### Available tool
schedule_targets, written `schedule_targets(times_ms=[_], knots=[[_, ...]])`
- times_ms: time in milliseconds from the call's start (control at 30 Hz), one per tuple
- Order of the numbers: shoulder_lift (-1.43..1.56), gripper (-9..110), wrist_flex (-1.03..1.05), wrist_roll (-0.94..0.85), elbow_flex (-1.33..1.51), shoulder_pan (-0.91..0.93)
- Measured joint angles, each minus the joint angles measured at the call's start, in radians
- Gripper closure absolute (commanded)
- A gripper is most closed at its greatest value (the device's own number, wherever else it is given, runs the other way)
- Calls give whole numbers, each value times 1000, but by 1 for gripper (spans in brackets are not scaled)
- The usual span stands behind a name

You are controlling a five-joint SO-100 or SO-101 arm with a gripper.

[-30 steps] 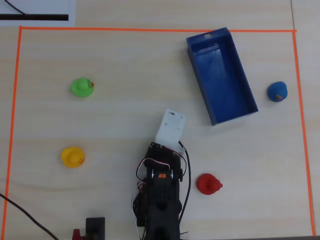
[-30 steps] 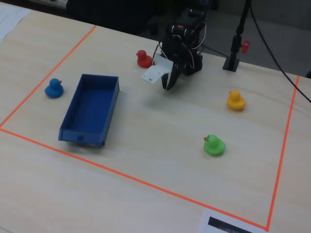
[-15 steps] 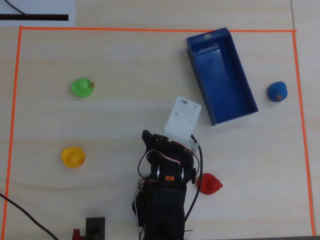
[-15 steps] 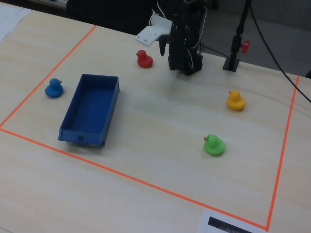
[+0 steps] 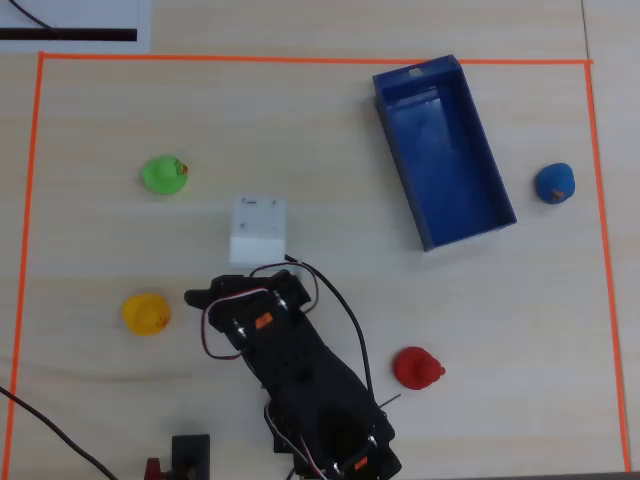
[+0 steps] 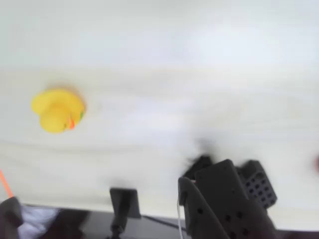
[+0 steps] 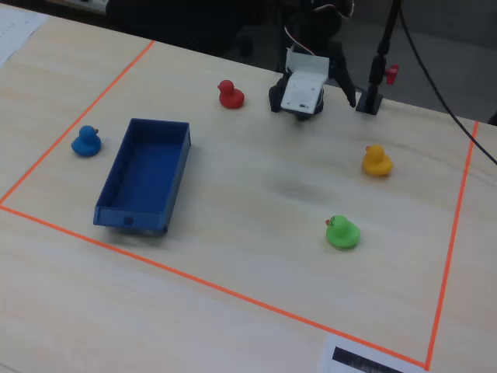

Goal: Grasp yellow duck and put it into box.

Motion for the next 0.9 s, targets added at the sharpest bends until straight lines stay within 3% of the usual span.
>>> schedule_targets(times_ms=[267,667,900], knots=[[-158,58,-232,187,49,-270],[-206,59,-517,276,319,-282],[-215,59,-561,348,348,-347]])
